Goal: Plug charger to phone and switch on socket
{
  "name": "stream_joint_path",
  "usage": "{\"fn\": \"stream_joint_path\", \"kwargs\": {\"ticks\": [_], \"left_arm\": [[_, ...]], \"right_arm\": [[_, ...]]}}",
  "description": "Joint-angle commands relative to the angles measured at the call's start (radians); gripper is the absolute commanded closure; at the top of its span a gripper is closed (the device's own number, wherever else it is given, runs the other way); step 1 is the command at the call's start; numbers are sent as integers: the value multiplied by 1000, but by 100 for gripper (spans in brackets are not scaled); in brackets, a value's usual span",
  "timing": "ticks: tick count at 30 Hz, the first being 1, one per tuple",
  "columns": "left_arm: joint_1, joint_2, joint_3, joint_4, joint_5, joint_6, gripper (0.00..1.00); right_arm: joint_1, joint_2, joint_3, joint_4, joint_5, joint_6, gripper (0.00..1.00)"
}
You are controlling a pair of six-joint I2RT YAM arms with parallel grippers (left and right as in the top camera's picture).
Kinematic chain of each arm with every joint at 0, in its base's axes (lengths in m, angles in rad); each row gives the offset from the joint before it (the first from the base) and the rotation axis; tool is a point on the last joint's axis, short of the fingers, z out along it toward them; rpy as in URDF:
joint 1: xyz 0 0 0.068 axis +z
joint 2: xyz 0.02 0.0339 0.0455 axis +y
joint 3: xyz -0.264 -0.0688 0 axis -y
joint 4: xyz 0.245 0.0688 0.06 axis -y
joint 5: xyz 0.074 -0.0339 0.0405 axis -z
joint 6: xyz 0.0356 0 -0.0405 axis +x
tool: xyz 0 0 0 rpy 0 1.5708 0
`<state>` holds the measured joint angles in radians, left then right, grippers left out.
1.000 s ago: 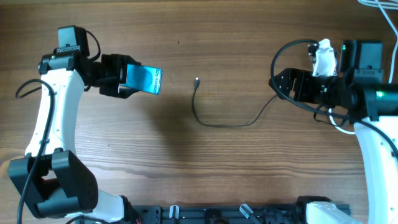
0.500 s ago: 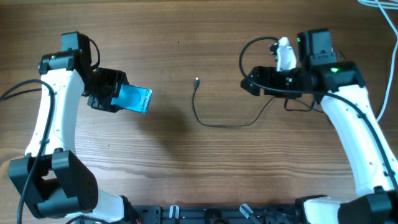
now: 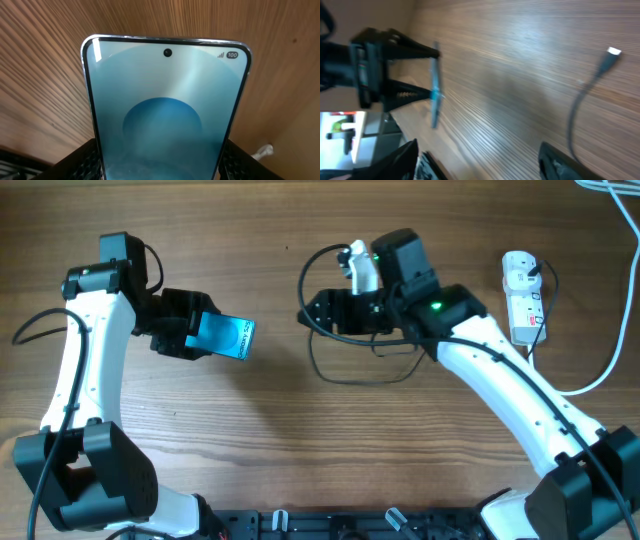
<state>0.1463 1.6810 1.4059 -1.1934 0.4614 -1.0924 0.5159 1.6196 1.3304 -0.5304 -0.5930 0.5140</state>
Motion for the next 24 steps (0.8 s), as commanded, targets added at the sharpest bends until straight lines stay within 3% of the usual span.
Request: {"fn": "stream_joint_path", "kwargs": {"ticks": [1, 12, 24], "left_arm": [[6, -27, 2, 0, 102, 15, 42], [-78, -27, 2, 53, 108, -19, 41], [-90, -27, 2, 60, 209, -41, 41]], "right_arm": [[53, 15, 16, 37, 46, 103, 27], [146, 19, 16, 101, 158, 237, 29], [211, 124, 16, 177, 204, 290, 47]]}}
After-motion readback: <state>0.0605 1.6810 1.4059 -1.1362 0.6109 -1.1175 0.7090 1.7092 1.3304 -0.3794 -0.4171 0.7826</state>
